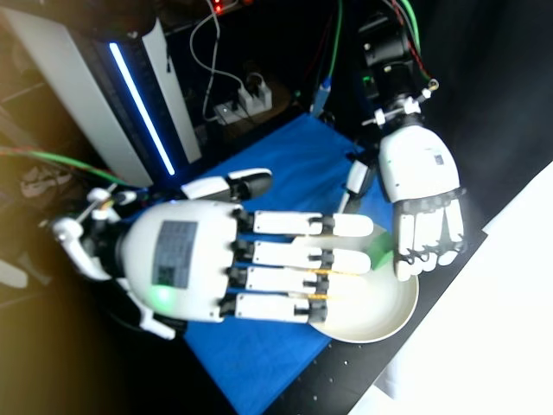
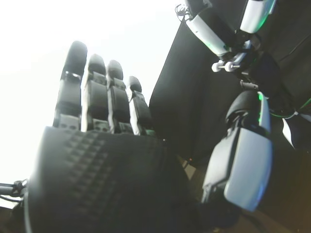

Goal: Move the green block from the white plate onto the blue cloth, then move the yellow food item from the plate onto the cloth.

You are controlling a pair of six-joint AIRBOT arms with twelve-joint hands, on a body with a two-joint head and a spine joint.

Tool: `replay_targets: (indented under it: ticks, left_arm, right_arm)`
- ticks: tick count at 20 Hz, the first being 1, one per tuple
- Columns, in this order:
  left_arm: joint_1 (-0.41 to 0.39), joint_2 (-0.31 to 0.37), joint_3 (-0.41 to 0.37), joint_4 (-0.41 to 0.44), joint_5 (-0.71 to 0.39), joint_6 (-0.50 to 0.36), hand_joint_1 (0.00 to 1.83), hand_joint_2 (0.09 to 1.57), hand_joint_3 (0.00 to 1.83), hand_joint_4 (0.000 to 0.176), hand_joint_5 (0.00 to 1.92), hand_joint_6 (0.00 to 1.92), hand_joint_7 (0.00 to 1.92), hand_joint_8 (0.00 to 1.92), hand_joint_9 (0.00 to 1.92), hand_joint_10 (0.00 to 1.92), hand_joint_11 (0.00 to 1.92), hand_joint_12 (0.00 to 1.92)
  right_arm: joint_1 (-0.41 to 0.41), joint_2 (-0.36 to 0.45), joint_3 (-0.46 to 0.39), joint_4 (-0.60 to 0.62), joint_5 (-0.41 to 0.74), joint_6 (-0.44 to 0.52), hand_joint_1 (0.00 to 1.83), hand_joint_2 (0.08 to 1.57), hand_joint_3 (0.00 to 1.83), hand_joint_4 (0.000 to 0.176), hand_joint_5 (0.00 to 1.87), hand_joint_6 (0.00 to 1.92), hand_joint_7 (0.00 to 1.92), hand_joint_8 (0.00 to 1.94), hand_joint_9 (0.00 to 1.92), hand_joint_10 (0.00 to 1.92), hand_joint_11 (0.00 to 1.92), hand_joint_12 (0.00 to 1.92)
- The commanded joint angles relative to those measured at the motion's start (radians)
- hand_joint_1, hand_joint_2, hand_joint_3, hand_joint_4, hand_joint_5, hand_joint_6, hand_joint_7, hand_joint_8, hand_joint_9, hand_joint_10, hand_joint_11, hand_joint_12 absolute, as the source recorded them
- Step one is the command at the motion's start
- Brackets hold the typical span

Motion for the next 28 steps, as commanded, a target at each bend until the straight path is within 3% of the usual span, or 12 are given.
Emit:
replay_targets:
  ticks: [1, 10, 13, 16, 20, 21, 22, 23, 24, 26, 27, 28]
  left_arm:
    - [-0.003, -0.005, 0.01, -0.009, -0.091, 0.001, 0.88, 0.84, 0.0, 0.0, 0.52, 0.0, 0.58, 0.0, 0.53, 0.0, 0.14, 0.78]
    - [0.021, -0.053, 0.085, -0.051, -0.071, 0.0, 1.04, 0.86, 0.0, 0.0, 0.65, 0.0, 0.74, 0.0, 0.71, 0.01, 0.28, 0.74]
    - [0.028, -0.058, 0.093, -0.067, -0.074, 0.0, 1.03, 0.87, 0.0, 0.0, 0.68, 0.01, 0.77, 0.01, 0.72, 0.01, 0.34, 0.7]
    - [0.029, -0.064, 0.095, -0.069, -0.082, 0.0, 1.05, 0.87, 0.0, 0.0, 0.79, 0.01, 0.86, 0.01, 0.71, 0.0, 0.38, 0.64]
    - [0.031, -0.07, 0.095, -0.07, -0.09, 0.0, 0.99, 0.89, 0.01, 0.0, 0.82, 0.01, 0.76, 0.0, 0.61, 0.0, 0.32, 0.61]
    - [0.031, -0.071, 0.095, -0.07, -0.091, 0.0, 1.0, 0.9, 0.0, 0.0, 0.84, 0.0, 0.78, 0.0, 0.63, 0.0, 0.31, 0.65]
    - [0.031, -0.071, 0.095, -0.07, -0.091, 0.0, 1.01, 0.91, 0.0, 0.002, 0.9, 0.0, 0.74, 0.0, 0.62, 0.0, 0.23, 0.82]
    - [0.031, -0.072, 0.095, -0.07, -0.091, 0.0, 1.01, 0.91, 0.0, 0.002, 0.9, 0.0, 0.74, 0.0, 0.62, 0.0, 0.23, 0.82]
    - [0.031, -0.073, 0.096, -0.07, -0.092, -0.001, 1.02, 0.91, 0.0, 0.0, 0.94, 0.0, 0.73, 0.0, 0.64, 0.01, 0.22, 1.01]
    - [0.031, -0.076, 0.097, -0.07, -0.095, -0.002, 1.08, 0.94, 0.0, 0.0, 0.95, 0.0, 0.81, 0.01, 0.73, 0.03, 0.32, 1.11]
    - [0.031, -0.078, 0.099, -0.07, -0.098, -0.002, 1.13, 1.01, 0.02, 0.0, 1.11, 0.54, 0.96, 0.0, 0.86, 0.03, 0.34, 1.13]
    - [0.031, -0.08, 0.099, -0.07, -0.101, -0.004, 1.22, 1.05, 0.01, 0.022, 1.08, 0.75, 1.09, 0.62, 0.97, 0.04, 0.47, 1.03]
  right_arm:
    - [0.012, 0.0, 0.002, 0.024, 0.118, 0.005, 0.47, 0.8, 0.0, 0.055, 0.08, 0.0, 0.24, 0.0, 0.2, 0.0, 0.0, 0.87]
    - [0.012, -0.005, 0.003, 0.018, 0.118, 0.005, 0.46, 0.76, 0.0, 0.039, 0.09, 0.0, 0.25, 0.0, 0.19, 0.0, 0.0, 0.76]
    - [0.012, -0.005, 0.002, 0.017, 0.118, 0.005, 0.48, 0.8, 0.0, 0.05, 0.1, 0.0, 0.25, 0.0, 0.18, 0.0, 0.0, 0.76]
    - [0.012, -0.007, 0.003, 0.017, 0.118, 0.005, 0.47, 0.82, 0.0, 0.044, 0.11, 0.0, 0.26, 0.0, 0.2, 0.0, 0.0, 0.77]
    - [0.012, -0.009, 0.003, 0.015, 0.118, 0.005, 0.45, 0.81, 0.0, 0.045, 0.11, 0.0, 0.24, 0.0, 0.2, 0.0, 0.0, 0.76]
    - [0.012, -0.009, 0.003, 0.015, 0.118, 0.005, 0.46, 0.81, 0.0, 0.04, 0.11, 0.0, 0.25, 0.0, 0.21, 0.0, 0.0, 0.81]
    - [0.012, -0.009, 0.003, 0.015, 0.118, 0.005, 0.49, 0.81, 0.0, 0.042, 0.12, 0.0, 0.26, 0.0, 0.23, 0.01, 0.0, 0.85]
    - [0.012, -0.009, 0.003, 0.015, 0.118, 0.005, 0.49, 0.81, 0.0, 0.042, 0.12, 0.0, 0.26, 0.0, 0.23, 0.01, 0.0, 0.85]
    - [0.012, -0.009, 0.003, 0.015, 0.118, 0.005, 0.49, 0.79, 0.0, 0.036, 0.13, 0.0, 0.28, 0.0, 0.25, 0.01, 0.0, 0.93]
    - [0.012, -0.009, 0.003, 0.015, 0.118, 0.005, 0.5, 0.79, 0.0, 0.035, 0.14, 0.0, 0.29, 0.0, 0.25, 0.0, 0.0, 0.94]
    - [0.012, -0.01, 0.003, 0.015, 0.118, 0.005, 0.48, 0.8, 0.0, 0.036, 0.13, 0.0, 0.29, 0.0, 0.25, 0.0, 0.0, 0.95]
    - [0.012, -0.01, 0.004, 0.015, 0.118, 0.005, 0.48, 0.8, 0.0, 0.04, 0.13, 0.0, 0.28, 0.0, 0.25, 0.0, 0.0, 0.97]
